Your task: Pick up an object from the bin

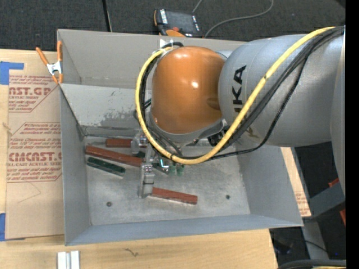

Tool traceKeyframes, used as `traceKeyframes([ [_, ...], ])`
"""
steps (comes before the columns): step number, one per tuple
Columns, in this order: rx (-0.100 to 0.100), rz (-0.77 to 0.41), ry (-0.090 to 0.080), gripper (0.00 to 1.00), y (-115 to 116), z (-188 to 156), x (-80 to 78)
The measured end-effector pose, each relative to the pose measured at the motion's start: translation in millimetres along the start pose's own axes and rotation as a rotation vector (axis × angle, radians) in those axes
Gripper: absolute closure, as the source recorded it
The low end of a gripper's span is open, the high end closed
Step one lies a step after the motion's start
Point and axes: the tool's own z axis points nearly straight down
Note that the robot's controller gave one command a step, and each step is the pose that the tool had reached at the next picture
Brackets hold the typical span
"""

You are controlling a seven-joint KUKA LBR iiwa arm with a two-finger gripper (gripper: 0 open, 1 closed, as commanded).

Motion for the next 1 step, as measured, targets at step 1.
traceKeyframes([
  [1,0.001,-0.112,-0.006,0.0,-4.3,88.3,-89.3],
])
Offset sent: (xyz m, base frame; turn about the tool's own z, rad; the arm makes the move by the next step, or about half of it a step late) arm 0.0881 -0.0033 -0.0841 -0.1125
